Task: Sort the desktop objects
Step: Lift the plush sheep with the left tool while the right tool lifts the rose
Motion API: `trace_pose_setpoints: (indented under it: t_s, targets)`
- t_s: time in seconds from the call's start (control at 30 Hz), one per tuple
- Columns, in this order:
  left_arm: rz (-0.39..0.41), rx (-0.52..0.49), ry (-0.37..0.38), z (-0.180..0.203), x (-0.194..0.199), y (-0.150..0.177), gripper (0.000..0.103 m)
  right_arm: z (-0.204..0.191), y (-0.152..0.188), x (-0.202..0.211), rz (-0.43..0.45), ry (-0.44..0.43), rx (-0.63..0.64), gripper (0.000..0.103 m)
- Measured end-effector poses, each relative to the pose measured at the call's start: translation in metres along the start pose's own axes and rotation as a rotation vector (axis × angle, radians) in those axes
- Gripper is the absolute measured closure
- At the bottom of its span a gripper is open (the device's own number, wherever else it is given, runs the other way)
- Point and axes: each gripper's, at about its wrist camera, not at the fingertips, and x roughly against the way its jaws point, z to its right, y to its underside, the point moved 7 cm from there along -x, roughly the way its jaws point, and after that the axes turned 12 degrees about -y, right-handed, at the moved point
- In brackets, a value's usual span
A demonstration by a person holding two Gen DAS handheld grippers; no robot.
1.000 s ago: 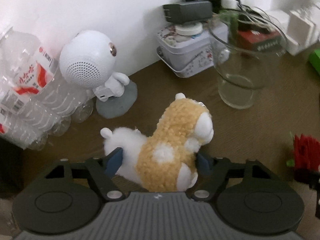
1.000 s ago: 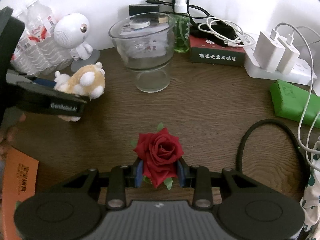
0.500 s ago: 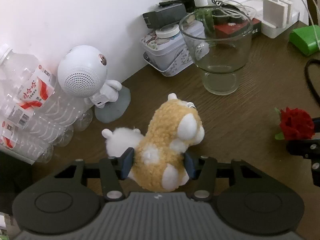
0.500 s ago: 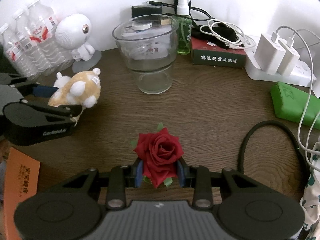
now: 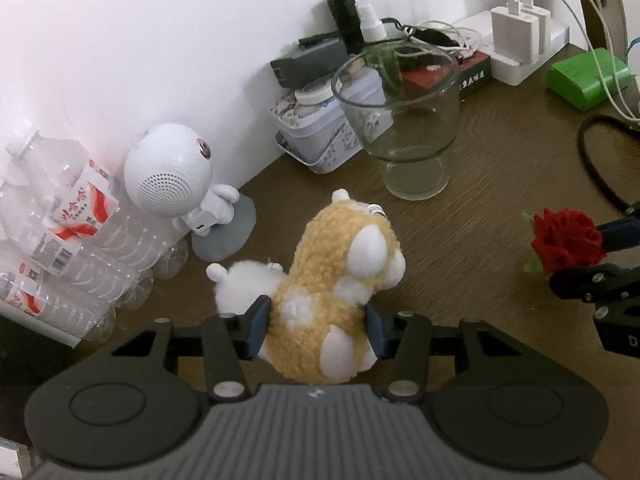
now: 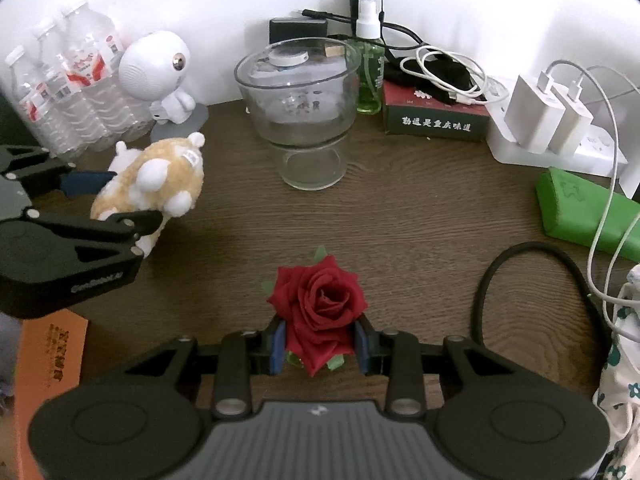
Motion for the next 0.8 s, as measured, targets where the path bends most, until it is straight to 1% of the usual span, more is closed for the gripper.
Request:
trace_pose_setpoints:
  t_s: [0.23, 0.43, 0.63, 0.73, 0.8]
  targets:
    - [0.026, 0.021, 0.005, -0.006, 0.023, 0.001, 0.054, -0.006, 0.006, 0.015, 0.015, 0.006, 0.013, 0.071]
    - [0.064, 0.045, 0.024, -0.011, 0.054, 0.003, 0.054, -0.012, 0.015, 0.038, 0.038, 0.013, 0.019, 0.071]
    - [0.115, 0.075, 0.055, -0.011, 0.097, 0.007, 0.054, -0.018, 0.028, 0.072, 0.070, 0.023, 0.026, 0.071]
    - [0.157, 0.107, 0.069, -0.012, 0.123, 0.010, 0.054, -0.021, 0.037, 0.090, 0.085, 0.027, 0.030, 0.071]
    - [0.177, 0.129, 0.092, -0.011, 0.141, 0.015, 0.054, -0.024, 0.043, 0.101, 0.094, 0.029, 0.034, 0.071]
